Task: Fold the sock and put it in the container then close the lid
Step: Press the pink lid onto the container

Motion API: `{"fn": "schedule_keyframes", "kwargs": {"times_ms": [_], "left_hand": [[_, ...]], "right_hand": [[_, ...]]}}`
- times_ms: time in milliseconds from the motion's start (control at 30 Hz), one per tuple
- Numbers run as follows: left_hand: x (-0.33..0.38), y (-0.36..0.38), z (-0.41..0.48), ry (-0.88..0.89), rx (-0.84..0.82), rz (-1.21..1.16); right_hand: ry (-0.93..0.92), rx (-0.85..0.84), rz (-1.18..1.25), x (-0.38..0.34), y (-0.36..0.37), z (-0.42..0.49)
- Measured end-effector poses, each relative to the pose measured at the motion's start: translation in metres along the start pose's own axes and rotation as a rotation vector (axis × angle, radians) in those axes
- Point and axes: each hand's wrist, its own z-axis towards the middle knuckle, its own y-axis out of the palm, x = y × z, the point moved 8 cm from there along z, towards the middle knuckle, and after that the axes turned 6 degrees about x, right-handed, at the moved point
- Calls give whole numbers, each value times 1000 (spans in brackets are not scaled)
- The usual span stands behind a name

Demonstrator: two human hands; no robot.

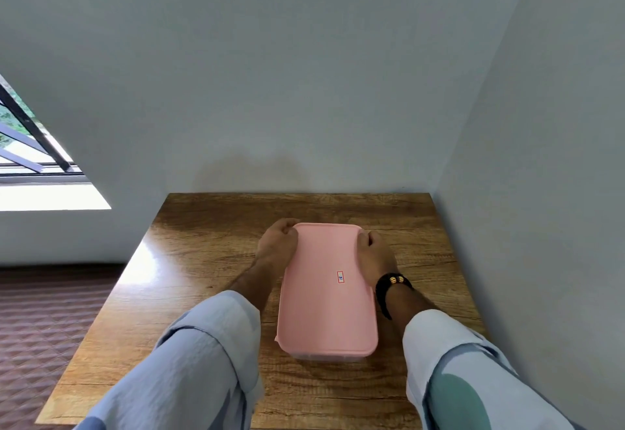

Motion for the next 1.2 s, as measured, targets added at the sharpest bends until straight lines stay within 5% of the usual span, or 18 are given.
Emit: {"fn": "schedule_keyframes", "kwargs": {"times_ms": [333, 533, 733, 933, 1200], "left_hand": [[-31, 18, 22, -164, 65, -211], [-17, 8, 13, -27, 163, -18], [-17, -24, -43, 56, 183, 118], [-31, -35, -110, -78, 184, 218], [-62, -31, -155, -119, 251, 209]], "right_hand": [[-22, 28, -5, 2, 2, 3], [-10, 53, -76, -1, 1, 0], [-6, -124, 13, -8, -23, -37], [29, -69, -407, 11, -36, -109], [-101, 118, -477, 19, -41, -157]]}}
